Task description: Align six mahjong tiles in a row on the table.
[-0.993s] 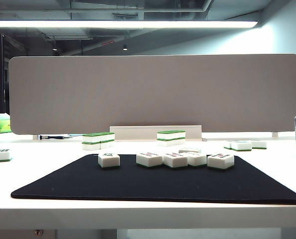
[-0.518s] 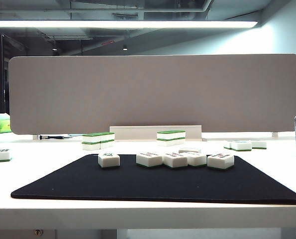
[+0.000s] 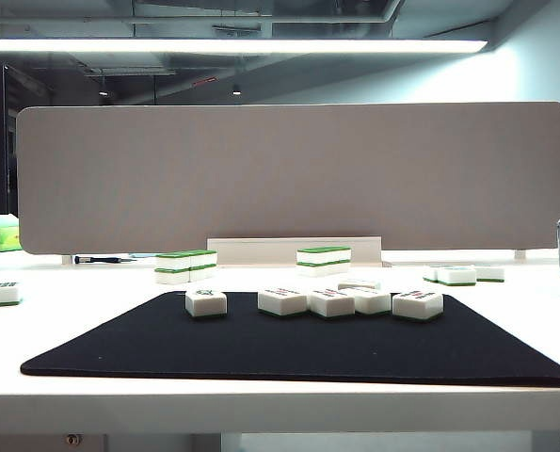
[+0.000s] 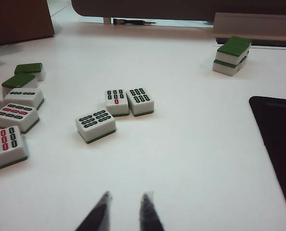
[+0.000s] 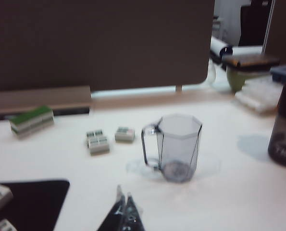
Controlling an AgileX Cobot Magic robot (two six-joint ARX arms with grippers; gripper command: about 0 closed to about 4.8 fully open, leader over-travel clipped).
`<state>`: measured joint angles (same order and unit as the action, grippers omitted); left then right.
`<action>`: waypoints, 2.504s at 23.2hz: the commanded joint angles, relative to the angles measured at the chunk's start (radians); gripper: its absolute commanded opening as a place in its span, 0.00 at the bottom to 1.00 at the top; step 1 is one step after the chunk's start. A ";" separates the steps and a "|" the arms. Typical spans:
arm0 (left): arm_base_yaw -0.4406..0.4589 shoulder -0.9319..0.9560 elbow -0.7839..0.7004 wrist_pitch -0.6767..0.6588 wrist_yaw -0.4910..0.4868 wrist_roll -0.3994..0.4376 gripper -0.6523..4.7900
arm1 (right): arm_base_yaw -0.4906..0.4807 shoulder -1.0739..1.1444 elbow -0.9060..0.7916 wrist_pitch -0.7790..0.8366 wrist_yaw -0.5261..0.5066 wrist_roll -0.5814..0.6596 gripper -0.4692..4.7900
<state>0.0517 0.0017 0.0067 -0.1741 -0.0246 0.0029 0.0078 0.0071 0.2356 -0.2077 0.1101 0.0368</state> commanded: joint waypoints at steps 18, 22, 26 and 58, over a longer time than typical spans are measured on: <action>0.000 0.000 0.000 -0.014 0.010 -0.003 0.27 | 0.001 -0.008 0.614 -0.696 -0.159 -0.005 0.09; 0.000 0.000 0.000 -0.014 0.010 -0.003 0.27 | 0.001 -0.008 0.692 -0.832 -0.246 -0.005 0.09; 0.000 0.000 0.000 -0.014 0.011 -0.003 0.27 | 0.001 -0.008 0.751 -0.945 -0.335 -0.004 0.09; 0.000 0.157 0.391 0.058 0.558 -0.529 0.11 | 0.000 -0.007 0.808 -1.149 -0.580 -0.005 0.09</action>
<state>0.0517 0.1356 0.3843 -0.1242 0.5018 -0.5346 0.0074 0.0116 1.0409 -1.3674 -0.4679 0.0341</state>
